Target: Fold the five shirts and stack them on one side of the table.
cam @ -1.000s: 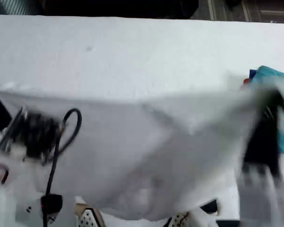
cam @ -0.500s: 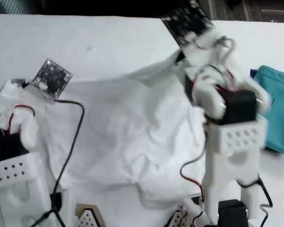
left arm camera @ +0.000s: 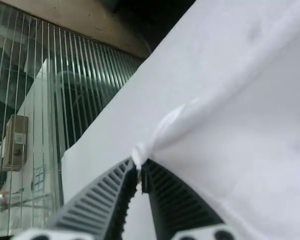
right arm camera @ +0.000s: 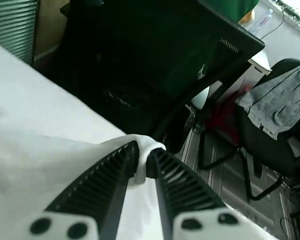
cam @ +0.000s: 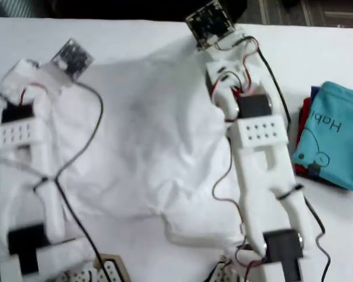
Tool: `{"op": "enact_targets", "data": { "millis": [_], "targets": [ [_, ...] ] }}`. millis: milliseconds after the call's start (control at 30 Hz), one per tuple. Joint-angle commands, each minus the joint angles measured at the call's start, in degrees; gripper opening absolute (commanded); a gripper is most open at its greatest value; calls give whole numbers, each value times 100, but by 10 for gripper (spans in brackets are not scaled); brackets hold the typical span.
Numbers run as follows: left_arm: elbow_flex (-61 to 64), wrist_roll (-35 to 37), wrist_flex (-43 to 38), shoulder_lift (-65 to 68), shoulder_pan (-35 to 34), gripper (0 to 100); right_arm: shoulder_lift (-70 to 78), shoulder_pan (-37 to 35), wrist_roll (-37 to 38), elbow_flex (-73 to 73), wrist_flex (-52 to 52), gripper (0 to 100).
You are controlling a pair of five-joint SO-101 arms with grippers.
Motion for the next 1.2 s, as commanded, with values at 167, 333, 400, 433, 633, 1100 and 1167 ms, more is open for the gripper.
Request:
{"op": "enact_targets", "data": {
  "millis": [167,333,400,433,633,1100,1167],
  "targets": [
    [-2848,-35,-123,2413,321,23,1446,48,18,-1609,-743,19],
    [-3930,-35,-123,3090,409,23,2316,110,-9,-2760,-708,19],
    [-4167,-35,-114,3222,426,23,2527,110,-18,-3059,-681,19],
    [-4202,-35,-70,3240,444,23,2571,110,-18,-3165,-576,19],
    [-4211,-35,1231,3125,514,23,2448,119,0,-3288,884,19],
    [-4202,-35,4492,3160,497,24,1613,145,-18,-3262,6624,19],
    [-4202,-35,4782,3160,514,24,1604,92,-26,-3262,7143,19]
  ]
}}
